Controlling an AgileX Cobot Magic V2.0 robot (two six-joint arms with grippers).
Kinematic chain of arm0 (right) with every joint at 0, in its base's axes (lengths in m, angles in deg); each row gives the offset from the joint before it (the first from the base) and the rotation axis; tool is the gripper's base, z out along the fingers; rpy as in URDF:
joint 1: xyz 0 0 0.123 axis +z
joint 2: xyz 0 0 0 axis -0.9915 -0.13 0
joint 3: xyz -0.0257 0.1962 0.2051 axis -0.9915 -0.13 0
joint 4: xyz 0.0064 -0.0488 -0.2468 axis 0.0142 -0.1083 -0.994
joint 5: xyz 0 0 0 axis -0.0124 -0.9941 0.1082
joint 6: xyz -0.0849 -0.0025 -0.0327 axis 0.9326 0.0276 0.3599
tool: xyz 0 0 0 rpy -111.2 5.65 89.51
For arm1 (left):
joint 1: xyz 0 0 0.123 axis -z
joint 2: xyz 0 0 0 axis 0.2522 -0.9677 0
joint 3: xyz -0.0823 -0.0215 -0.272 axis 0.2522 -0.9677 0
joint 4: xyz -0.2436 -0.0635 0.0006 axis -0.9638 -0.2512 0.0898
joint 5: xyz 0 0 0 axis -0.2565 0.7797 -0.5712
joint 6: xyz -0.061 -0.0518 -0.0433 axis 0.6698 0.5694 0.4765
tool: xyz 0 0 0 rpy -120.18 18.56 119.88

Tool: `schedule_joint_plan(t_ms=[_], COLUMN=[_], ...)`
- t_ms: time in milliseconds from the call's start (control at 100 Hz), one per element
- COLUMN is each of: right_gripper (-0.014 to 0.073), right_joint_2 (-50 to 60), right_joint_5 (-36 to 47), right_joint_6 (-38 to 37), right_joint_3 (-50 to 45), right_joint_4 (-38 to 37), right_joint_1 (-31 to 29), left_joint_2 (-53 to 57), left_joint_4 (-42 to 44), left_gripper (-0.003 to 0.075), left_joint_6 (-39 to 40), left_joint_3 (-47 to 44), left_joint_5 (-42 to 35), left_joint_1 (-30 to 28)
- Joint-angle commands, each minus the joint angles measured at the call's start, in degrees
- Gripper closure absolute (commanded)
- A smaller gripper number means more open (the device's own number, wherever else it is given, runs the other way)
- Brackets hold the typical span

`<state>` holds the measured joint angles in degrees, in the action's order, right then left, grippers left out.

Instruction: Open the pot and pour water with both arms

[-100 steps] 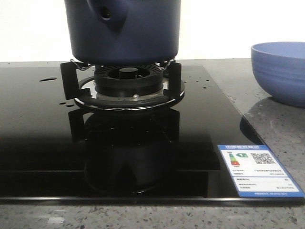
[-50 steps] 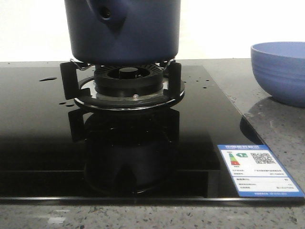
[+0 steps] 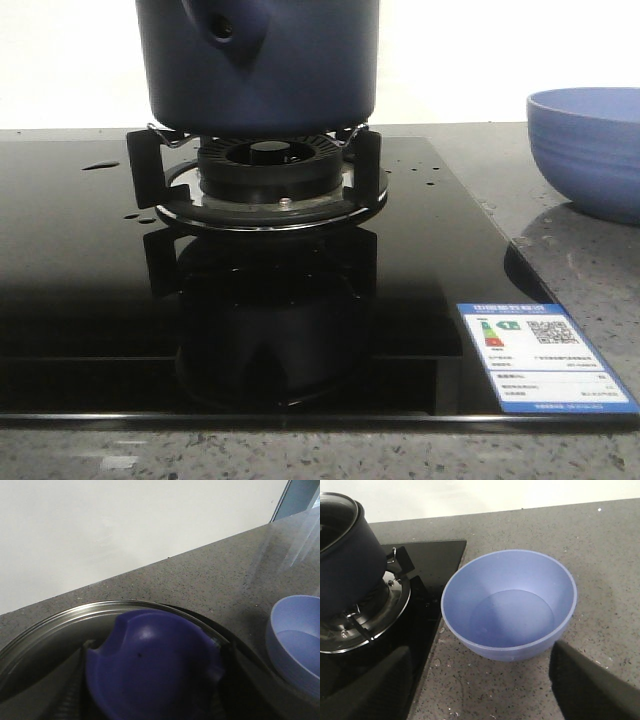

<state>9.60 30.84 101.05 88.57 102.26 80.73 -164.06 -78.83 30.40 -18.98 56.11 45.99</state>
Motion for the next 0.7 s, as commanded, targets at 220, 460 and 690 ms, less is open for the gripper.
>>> schedule_joint_plan(t_ms=[220,460,690], right_gripper=[0.0116,0.0128,0.0128], right_joint_2=[-10.7,-24.8,-38.3], right_joint_5=[-3.0,-8.8,-15.4], right_joint_6=[0.9,-4.0,-8.5], right_joint_3=[8.0,20.1,30.5], right_joint_4=[-3.1,-8.9,-16.4], right_joint_1=[-0.1,-0.1,-0.1], left_joint_2=[9.6,14.6,17.9], left_joint_4=[0.2,0.2,0.2], left_gripper=[0.0381,0.0381,0.0381], left_joint_6=[-0.1,-0.1,-0.1], left_joint_3=[2.1,2.1,2.1], left_joint_5=[-2.9,1.4,5.0], left_joint_1=[-3.8,-11.6,-18.9])
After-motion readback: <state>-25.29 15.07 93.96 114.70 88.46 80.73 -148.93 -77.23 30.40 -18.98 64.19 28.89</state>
